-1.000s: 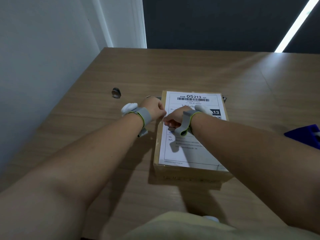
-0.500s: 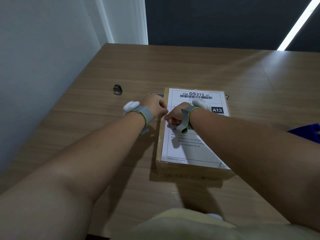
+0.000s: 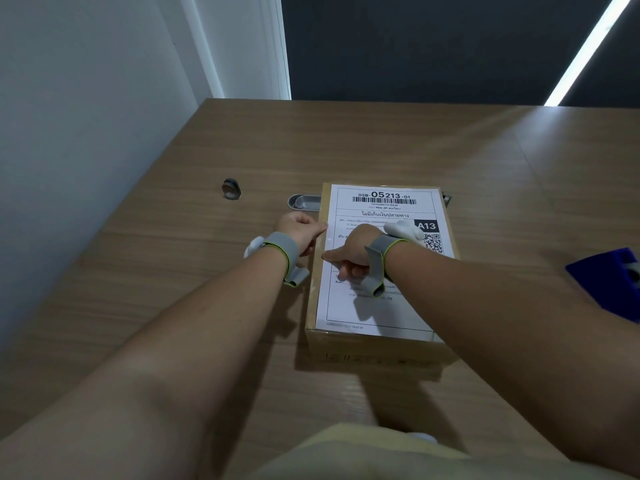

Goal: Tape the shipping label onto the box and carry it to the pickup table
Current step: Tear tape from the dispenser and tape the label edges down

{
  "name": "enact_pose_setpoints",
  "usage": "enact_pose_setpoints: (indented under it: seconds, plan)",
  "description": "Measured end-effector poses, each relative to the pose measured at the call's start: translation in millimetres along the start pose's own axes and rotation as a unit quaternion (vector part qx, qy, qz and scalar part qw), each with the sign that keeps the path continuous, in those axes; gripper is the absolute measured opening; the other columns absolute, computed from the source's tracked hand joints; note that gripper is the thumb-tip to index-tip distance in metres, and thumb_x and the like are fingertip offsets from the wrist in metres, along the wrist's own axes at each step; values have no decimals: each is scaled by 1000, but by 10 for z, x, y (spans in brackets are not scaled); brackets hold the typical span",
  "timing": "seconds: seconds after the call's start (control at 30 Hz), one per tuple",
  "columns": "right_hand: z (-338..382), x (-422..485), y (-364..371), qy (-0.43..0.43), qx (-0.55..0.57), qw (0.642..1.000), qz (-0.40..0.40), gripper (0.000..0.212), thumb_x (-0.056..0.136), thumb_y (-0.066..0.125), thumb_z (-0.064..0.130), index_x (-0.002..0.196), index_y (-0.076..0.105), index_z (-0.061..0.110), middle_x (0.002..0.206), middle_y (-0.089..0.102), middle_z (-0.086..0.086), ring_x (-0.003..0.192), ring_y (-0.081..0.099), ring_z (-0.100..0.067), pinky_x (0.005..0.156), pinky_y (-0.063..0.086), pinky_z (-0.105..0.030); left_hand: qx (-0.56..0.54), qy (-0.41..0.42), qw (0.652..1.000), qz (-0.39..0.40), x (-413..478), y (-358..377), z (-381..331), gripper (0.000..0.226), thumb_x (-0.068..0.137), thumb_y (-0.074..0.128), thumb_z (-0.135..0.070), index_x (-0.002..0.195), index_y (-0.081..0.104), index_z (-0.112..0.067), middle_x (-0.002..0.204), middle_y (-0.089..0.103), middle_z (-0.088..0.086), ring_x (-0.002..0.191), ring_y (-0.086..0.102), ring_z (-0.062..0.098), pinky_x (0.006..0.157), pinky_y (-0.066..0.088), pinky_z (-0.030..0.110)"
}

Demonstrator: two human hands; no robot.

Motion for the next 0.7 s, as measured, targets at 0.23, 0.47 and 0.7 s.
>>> enact_pose_setpoints:
  seconds: [0.23, 0.47, 0.7]
  plan:
    - [-421, -182, 74, -8, 90, 994, 63, 31, 86, 68, 33, 67, 62, 10, 54, 61, -5, 38, 51, -13, 43, 42, -19, 12, 30, 999, -6, -151, 71, -44, 31, 81, 72, -41, 80, 55, -15, 74, 61, 6, 63, 56, 20, 60, 54, 28]
    - [-1002, -503, -395, -49, 250, 967, -4, 31, 92, 61, 25, 73, 60, 1, 55, 66, -7, 41, 58, -14, 42, 49, -22, 82, 19, 994, -70, -313, 49, -95, 27, 81, 72, -30, 91, 52, -16, 87, 59, 4, 73, 55, 23, 66, 47, 30]
    - [-1964, -839, -1381, -30, 310, 939, -146, 23, 90, 61, 32, 76, 56, 14, 66, 67, 3, 43, 56, -3, 41, 30, -17, 315, 280, 899, -115, -886, 1150, -1190, 34, 88, 60, -35, 118, 56, -19, 133, 47, 5, 124, 43, 29, 99, 41, 40]
Point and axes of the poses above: each hand's wrist, its own x-axis towards the middle knuckle, its own y-axis out of the palm, z = x × y, the point moved 10 cm from there along x, towards the middle knuckle
